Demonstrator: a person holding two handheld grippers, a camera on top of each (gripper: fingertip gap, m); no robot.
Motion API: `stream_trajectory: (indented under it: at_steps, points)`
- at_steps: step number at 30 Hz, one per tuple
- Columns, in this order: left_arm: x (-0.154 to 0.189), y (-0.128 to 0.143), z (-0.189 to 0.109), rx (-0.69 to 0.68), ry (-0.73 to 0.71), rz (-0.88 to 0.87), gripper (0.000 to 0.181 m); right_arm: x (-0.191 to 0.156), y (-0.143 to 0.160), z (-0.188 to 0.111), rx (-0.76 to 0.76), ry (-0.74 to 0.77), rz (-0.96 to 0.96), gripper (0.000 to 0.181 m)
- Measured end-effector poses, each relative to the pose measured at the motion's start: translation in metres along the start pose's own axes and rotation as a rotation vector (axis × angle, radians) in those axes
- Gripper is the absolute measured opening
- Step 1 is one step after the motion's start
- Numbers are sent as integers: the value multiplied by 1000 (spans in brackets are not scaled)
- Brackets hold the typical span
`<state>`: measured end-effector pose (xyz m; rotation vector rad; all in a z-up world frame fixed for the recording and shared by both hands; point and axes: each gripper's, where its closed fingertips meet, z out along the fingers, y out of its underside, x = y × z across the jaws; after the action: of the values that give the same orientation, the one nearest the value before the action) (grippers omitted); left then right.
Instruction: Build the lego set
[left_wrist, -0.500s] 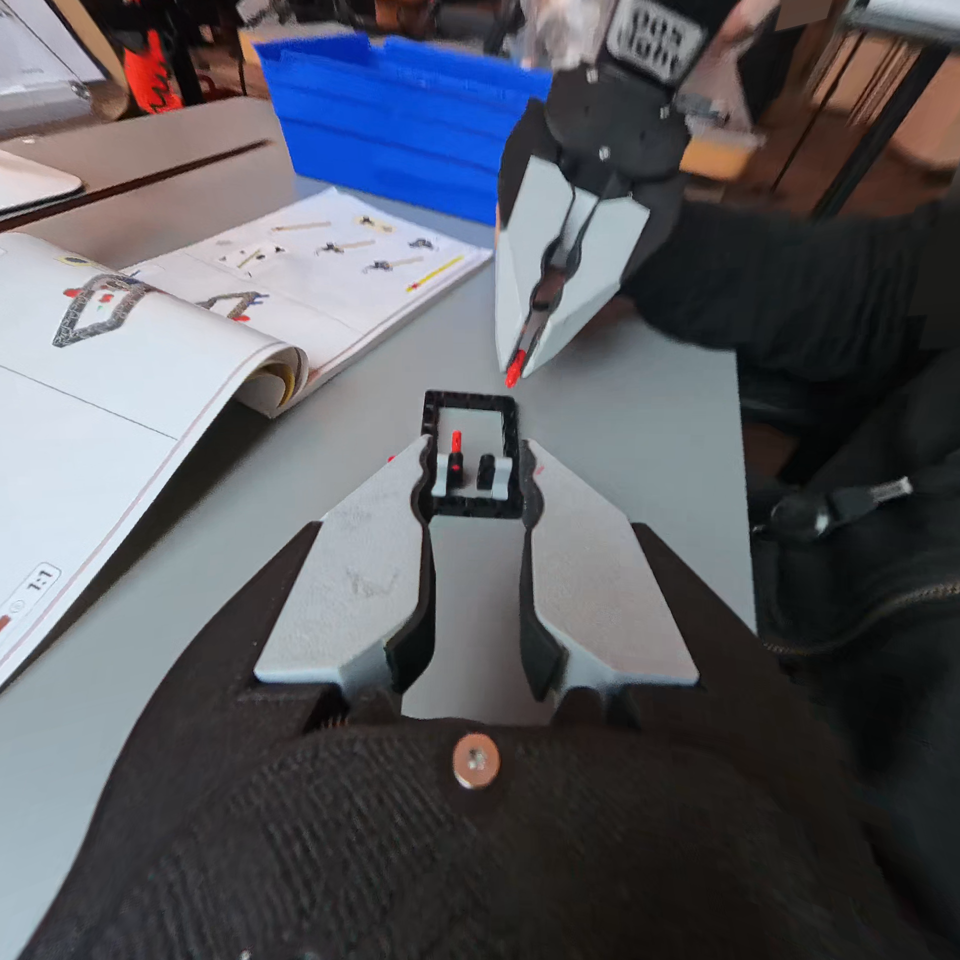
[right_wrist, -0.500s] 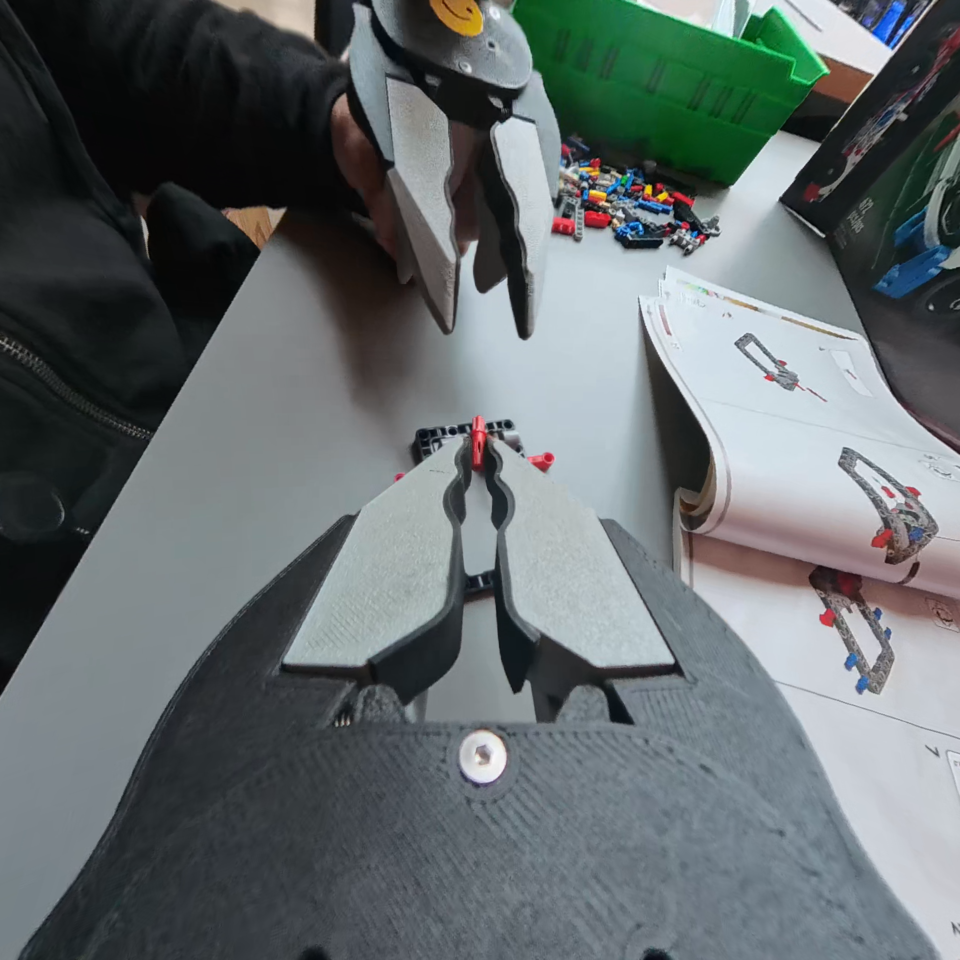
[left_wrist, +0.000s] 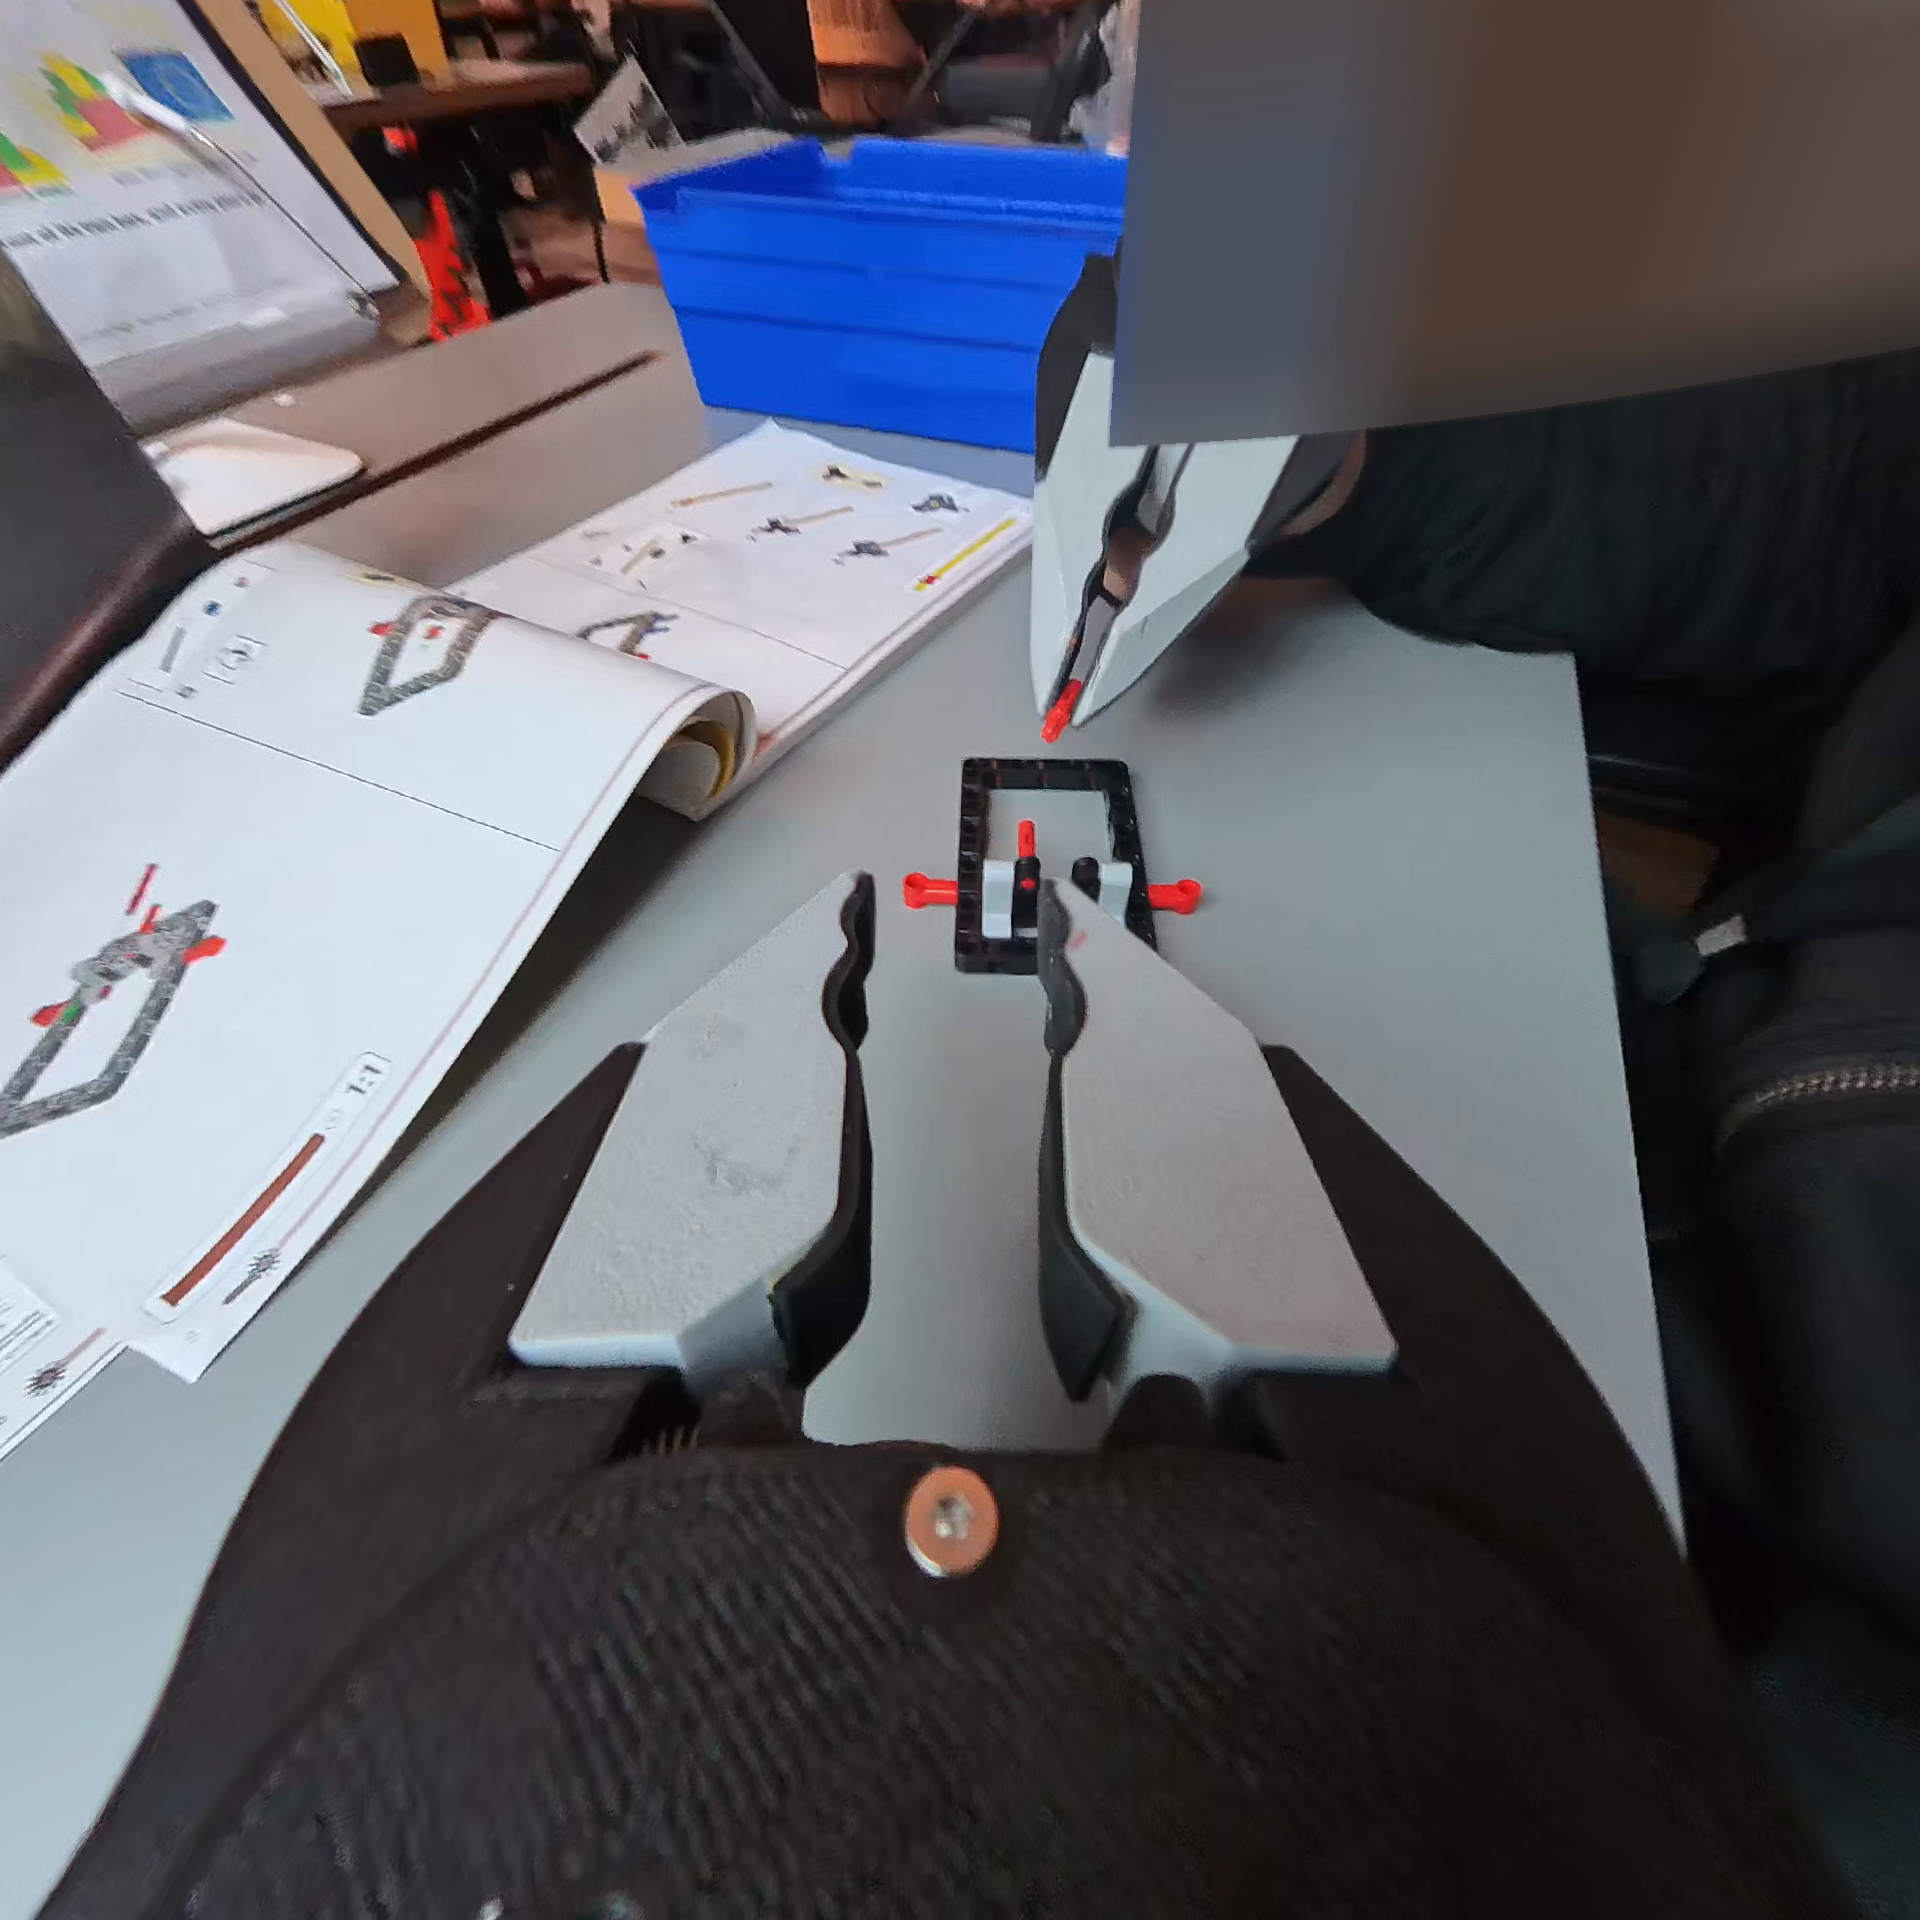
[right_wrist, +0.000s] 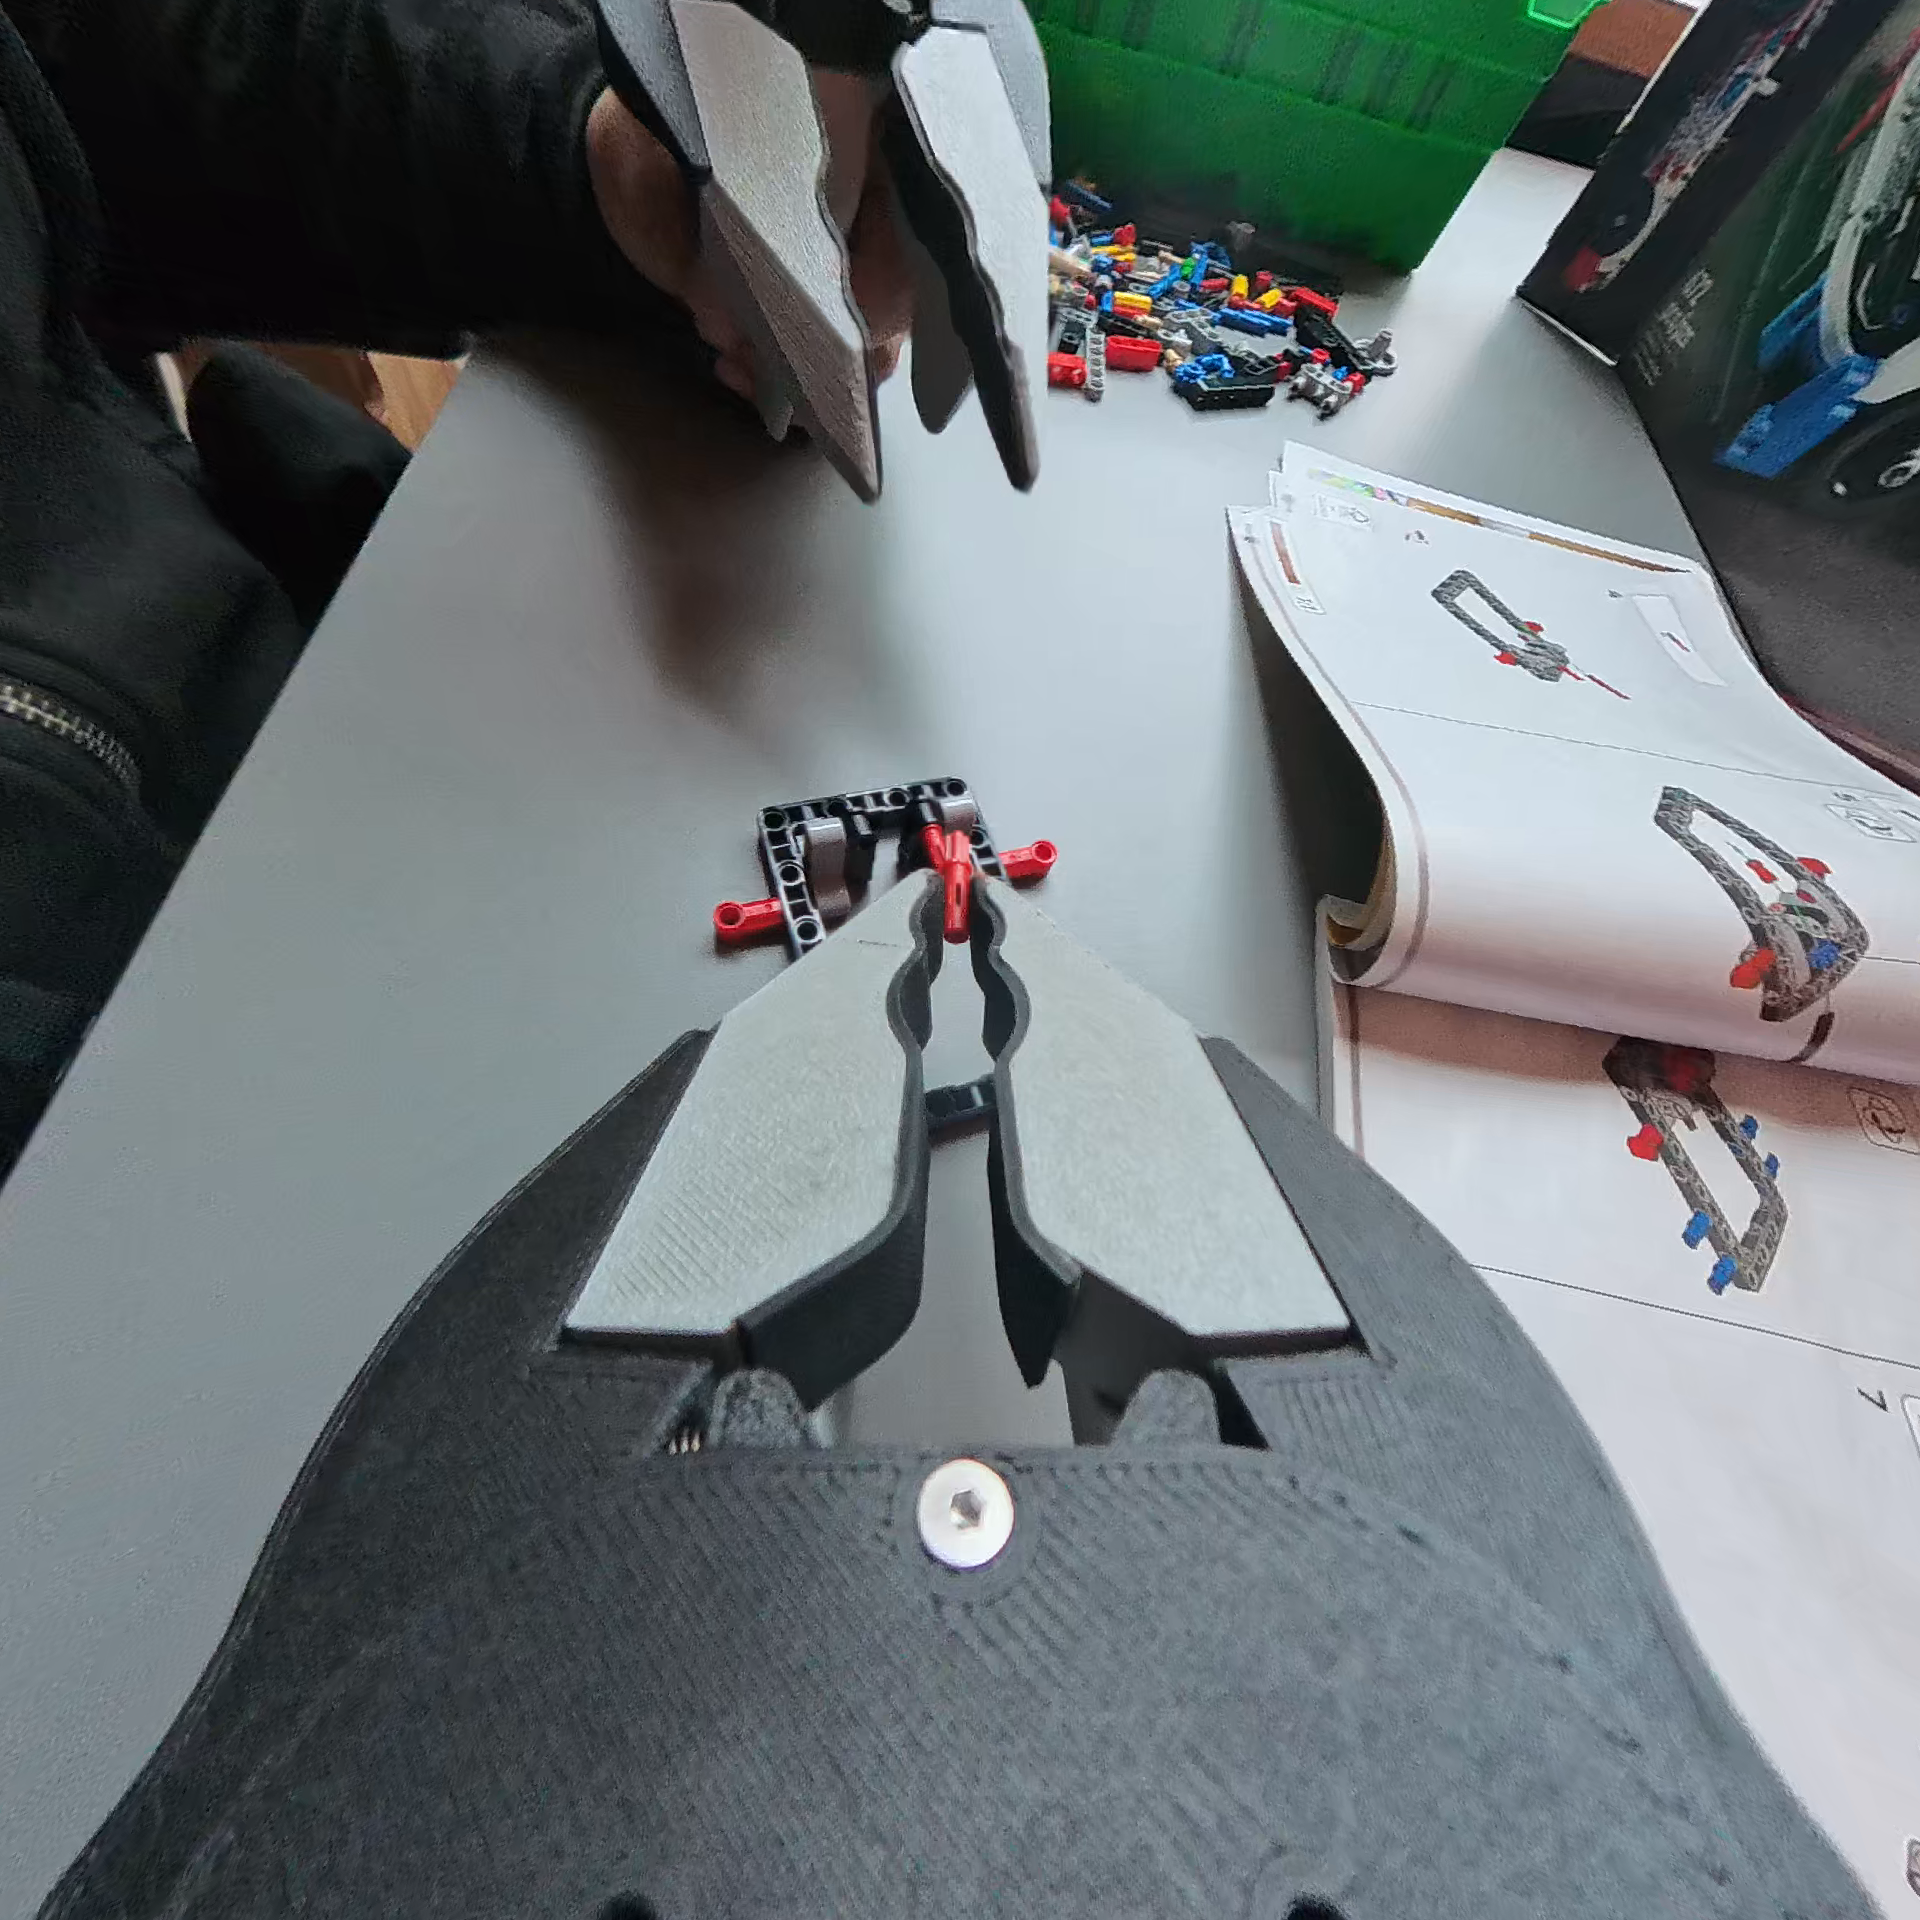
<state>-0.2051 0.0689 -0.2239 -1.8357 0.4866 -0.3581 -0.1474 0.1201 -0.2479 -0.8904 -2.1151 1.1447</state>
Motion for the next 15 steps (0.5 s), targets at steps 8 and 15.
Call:
stream_trajectory:
  at_steps: [8,15]
  points:
    - [-1,-1,-1,4,-39,42,27,16,2,2,46,-5,86,1]
    - [-4,0,-1,-1,-73,50,27,24,-1,0,82,-12,126,1]
